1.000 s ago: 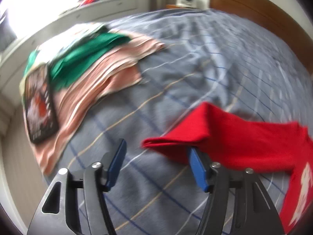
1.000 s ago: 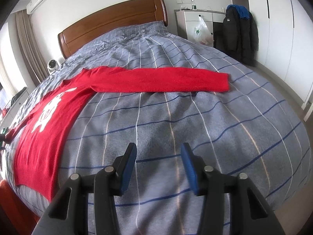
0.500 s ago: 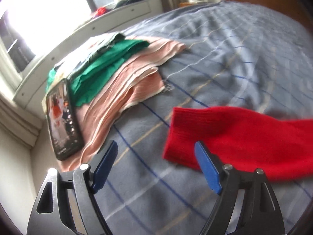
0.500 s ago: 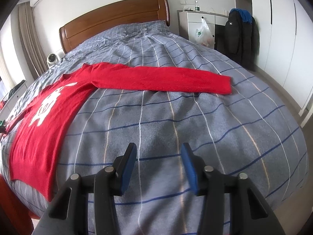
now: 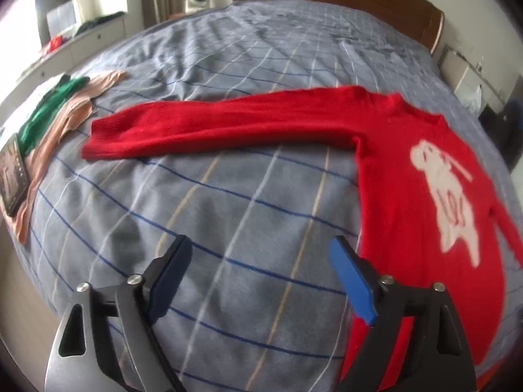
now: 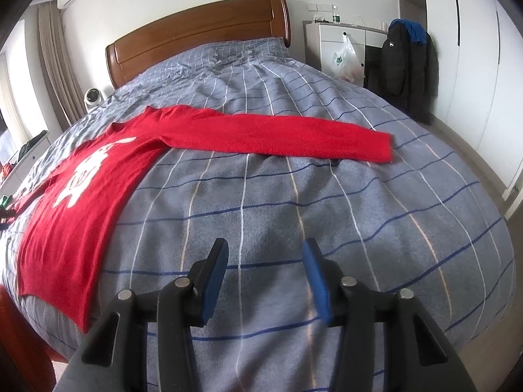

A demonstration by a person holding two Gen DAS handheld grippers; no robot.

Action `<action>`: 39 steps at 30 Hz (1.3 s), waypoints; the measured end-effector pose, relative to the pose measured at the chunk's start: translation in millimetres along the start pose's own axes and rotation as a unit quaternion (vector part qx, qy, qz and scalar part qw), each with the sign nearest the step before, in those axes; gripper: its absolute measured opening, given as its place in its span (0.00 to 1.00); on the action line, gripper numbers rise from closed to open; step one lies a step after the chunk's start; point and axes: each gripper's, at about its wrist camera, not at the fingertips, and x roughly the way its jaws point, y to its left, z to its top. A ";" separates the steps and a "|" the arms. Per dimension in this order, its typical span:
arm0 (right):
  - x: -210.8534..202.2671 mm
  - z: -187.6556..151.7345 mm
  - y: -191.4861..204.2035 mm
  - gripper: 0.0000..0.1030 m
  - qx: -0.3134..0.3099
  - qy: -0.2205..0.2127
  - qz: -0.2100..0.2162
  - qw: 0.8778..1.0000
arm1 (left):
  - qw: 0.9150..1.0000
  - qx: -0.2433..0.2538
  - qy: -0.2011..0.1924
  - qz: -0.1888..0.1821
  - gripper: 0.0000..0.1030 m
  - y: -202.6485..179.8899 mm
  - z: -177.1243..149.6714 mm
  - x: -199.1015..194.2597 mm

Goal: Fold small clothes

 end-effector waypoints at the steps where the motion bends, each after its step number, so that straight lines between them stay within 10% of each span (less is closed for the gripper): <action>1: -0.2 0.4 -1.4 0.49 0.000 0.000 0.001 1.000 | 1.000 0.005 0.003 0.005 0.86 -3.5 -2.7 3.3; 10: 0.3 0.2 -1.2 0.50 -0.002 0.001 -0.001 1.000 | 0.999 -0.008 -0.004 0.033 0.86 21.3 -7.8 12.3; 15: 8.8 -0.1 4.2 0.50 -0.019 0.018 -0.007 1.000 | 0.999 0.011 -0.045 0.006 0.94 2.8 61.2 10.2; 19: 10.5 -0.3 11.3 0.50 -0.033 0.021 -0.012 0.999 | 0.999 -0.002 0.007 0.050 0.94 11.2 93.2 64.9; 22: 7.9 -0.7 11.8 0.50 -0.035 0.017 -0.011 0.999 | 0.991 -0.060 0.039 0.109 0.93 53.8 84.4 91.4; 28: 13.9 1.3 7.7 0.52 -0.024 0.023 -0.009 0.999 | 0.986 -0.118 0.015 0.115 0.93 110.6 53.7 47.2; 34: 3.0 15.0 6.8 0.57 0.019 -0.017 0.014 1.000 | 0.999 -0.036 -0.014 0.019 0.95 47.1 11.4 -5.4; 39: 19.2 26.6 8.7 0.61 0.020 -0.028 0.008 0.999 | 0.999 0.022 -0.002 0.030 0.97 -9.3 -14.5 14.3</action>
